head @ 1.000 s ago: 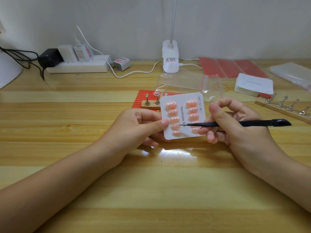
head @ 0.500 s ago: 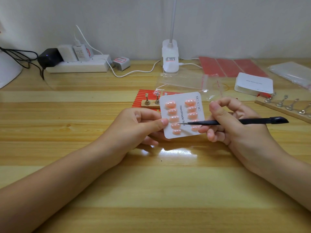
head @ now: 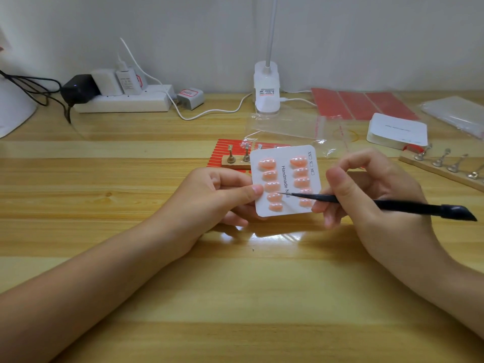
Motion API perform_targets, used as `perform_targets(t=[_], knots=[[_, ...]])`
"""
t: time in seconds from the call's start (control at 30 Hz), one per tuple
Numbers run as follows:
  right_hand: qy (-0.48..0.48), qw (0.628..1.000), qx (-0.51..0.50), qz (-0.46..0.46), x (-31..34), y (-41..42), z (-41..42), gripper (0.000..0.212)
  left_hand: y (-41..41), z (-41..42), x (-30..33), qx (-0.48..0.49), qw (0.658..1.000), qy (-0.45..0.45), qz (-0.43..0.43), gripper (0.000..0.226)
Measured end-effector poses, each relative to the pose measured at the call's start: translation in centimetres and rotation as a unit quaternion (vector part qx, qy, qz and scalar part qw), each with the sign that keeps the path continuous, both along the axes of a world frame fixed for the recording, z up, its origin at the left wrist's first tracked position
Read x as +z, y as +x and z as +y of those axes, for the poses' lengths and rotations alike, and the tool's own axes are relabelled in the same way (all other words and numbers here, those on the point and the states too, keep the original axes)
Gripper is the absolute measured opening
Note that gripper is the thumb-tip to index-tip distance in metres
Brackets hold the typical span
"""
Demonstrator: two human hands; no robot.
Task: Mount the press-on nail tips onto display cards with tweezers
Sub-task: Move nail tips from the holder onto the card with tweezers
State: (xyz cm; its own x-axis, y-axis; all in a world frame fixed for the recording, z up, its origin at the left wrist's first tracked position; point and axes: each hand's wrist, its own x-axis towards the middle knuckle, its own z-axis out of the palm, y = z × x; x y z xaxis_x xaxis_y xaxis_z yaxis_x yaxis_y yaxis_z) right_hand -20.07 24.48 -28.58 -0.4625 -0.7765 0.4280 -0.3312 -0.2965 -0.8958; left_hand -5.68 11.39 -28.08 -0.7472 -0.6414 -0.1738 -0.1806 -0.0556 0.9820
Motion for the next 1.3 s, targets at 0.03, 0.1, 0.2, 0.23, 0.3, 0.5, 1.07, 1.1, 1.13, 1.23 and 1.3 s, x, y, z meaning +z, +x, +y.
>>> perform_targets(t=[0.03,0.1,0.2,0.23,0.3,0.5,1.07,1.1,1.13,1.23,1.3], knots=[[-0.01,0.999,-0.004,0.031,-0.1,0.1,0.1,0.011,0.0,0.0,0.0,0.0,1.0,0.0,0.0,0.011],[-0.025,0.996,-0.012,0.089,-0.5,0.1,0.2,0.015,0.0,0.0,0.0,0.001,1.0,0.001,-0.001,0.01],[-0.047,0.985,-0.014,0.163,-0.9,0.1,0.3,0.016,0.1,0.0,0.0,0.0,1.0,0.0,-0.002,0.009],[-0.056,0.982,-0.013,0.179,-1.0,0.1,0.3,0.012,0.2,0.0,-0.1,0.001,1.0,0.0,-0.002,0.009],[-0.066,0.977,-0.018,0.201,-1.1,0.1,0.3,0.009,0.2,-0.1,-0.1,0.003,1.0,0.002,-0.002,0.008],[-0.062,0.978,-0.024,0.198,-1.3,0.1,0.1,0.009,0.2,0.0,0.3,0.008,1.0,0.02,0.021,0.019],[-0.077,0.964,-0.049,0.251,-1.4,-0.3,0.0,0.036,0.0,0.3,0.4,0.026,0.999,0.02,0.024,0.015],[-0.076,0.96,-0.051,0.264,-1.3,-0.3,-0.1,0.036,0.0,0.3,0.4,0.025,0.999,0.02,0.024,0.015],[-0.074,0.957,-0.052,0.275,-1.3,-0.2,-0.1,0.036,0.1,0.3,0.4,0.024,0.999,0.019,0.024,0.015],[-0.071,0.953,-0.049,0.29,-1.4,-0.2,-0.1,0.038,0.1,0.2,0.4,0.021,0.999,0.015,0.021,0.012],[-0.07,0.953,-0.049,0.29,-1.5,-0.2,-0.2,0.038,0.1,0.1,0.4,0.018,1.0,0.015,0.02,0.009]])
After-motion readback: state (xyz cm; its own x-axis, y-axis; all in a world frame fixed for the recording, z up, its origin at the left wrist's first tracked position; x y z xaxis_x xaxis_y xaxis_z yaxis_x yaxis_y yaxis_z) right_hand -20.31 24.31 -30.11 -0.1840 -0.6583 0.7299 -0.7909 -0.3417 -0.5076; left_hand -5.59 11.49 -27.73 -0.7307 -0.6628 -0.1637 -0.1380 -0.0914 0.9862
